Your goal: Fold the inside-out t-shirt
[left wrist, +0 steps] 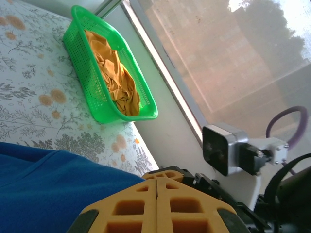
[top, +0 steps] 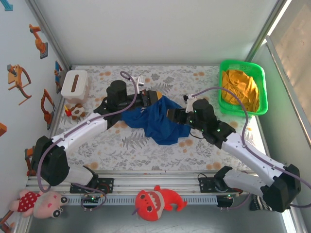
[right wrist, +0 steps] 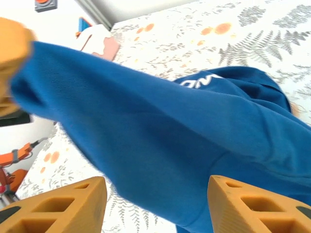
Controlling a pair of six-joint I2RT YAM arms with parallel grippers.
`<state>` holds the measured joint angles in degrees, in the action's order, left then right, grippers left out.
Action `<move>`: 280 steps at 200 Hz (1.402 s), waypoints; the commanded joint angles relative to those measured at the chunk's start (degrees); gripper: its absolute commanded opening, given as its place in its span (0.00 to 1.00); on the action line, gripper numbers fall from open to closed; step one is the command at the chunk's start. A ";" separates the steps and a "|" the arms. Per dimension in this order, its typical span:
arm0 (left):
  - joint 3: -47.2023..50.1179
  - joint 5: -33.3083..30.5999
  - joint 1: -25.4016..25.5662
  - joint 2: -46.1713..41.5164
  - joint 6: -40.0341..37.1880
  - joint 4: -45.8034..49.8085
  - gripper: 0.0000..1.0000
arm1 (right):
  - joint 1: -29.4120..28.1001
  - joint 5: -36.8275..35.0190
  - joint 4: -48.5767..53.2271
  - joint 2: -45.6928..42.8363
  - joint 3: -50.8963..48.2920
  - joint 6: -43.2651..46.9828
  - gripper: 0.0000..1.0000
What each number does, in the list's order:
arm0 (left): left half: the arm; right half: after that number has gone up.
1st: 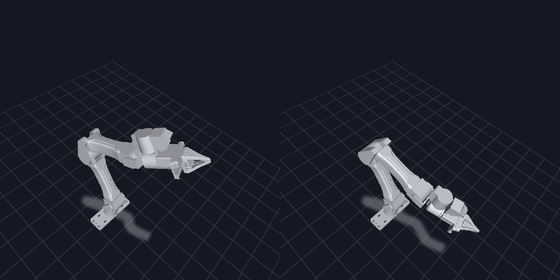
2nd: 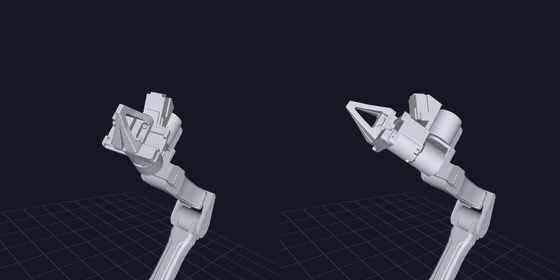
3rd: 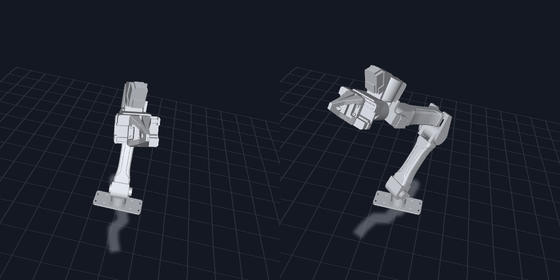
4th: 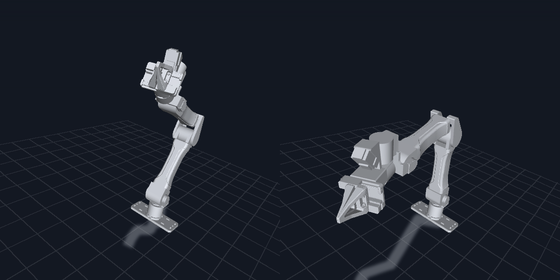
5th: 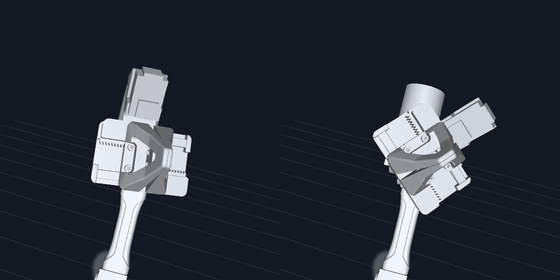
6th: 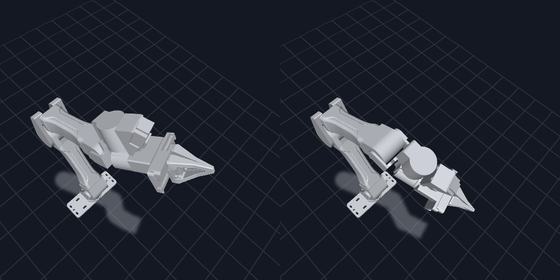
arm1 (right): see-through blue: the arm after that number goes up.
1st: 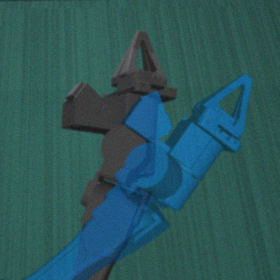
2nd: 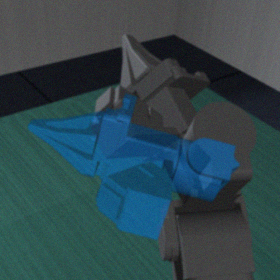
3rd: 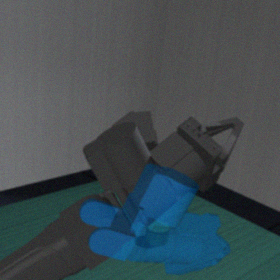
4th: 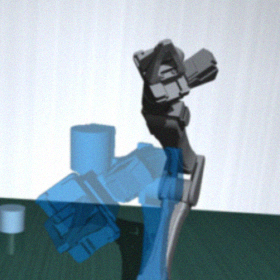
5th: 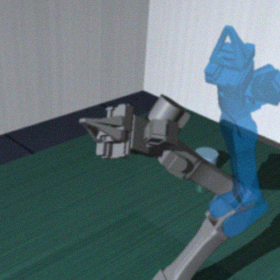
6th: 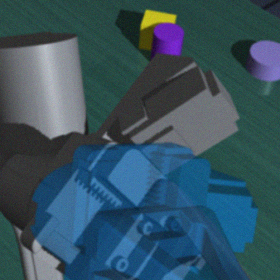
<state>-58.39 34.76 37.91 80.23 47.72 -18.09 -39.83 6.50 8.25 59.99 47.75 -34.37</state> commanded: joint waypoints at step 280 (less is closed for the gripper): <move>16.36 -13.49 -0.05 -4.94 -5.45 7.46 0.74 | 3.01 11.79 -21.02 1.14 -10.85 -0.68 0.00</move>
<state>-44.03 27.03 36.60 76.55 43.29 -12.08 -37.30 18.46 -10.70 62.19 38.04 -34.26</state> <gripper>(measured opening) 0.733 0.045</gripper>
